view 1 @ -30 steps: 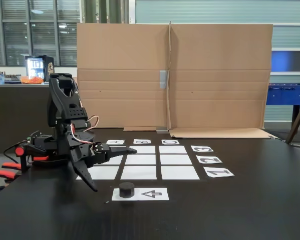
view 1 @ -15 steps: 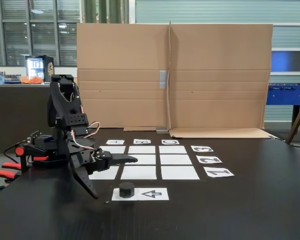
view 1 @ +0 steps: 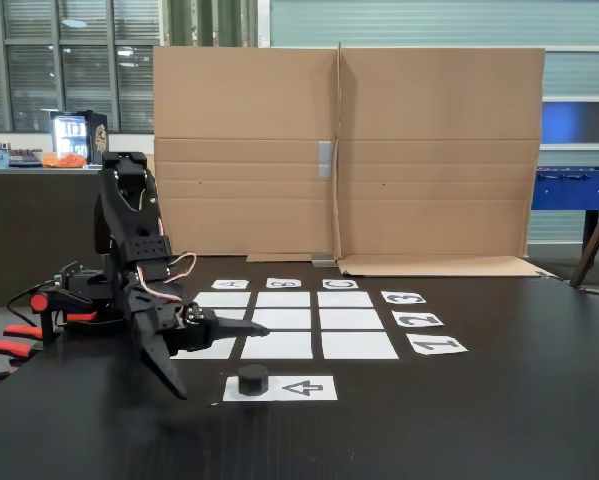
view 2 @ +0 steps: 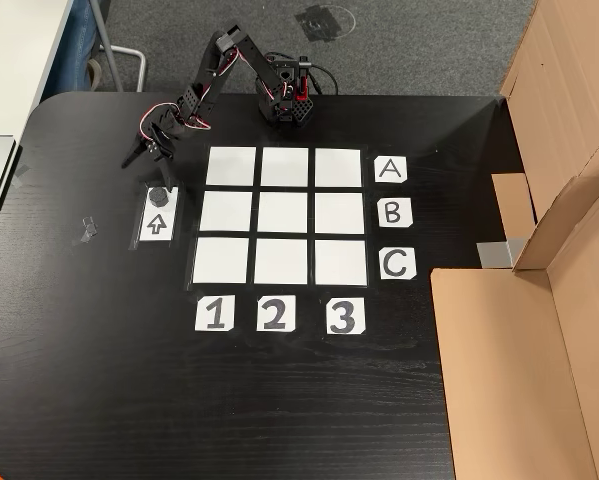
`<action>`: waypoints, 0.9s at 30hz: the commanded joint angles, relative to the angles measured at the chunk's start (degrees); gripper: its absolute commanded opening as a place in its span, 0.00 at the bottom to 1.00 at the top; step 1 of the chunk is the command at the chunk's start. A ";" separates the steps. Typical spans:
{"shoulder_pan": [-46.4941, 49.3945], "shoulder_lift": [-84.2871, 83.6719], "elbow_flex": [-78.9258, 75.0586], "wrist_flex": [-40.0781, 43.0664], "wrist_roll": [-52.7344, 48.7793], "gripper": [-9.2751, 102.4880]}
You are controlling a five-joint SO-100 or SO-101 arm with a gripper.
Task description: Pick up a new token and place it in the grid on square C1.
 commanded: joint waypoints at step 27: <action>-10.28 2.29 5.98 -3.52 3.52 0.80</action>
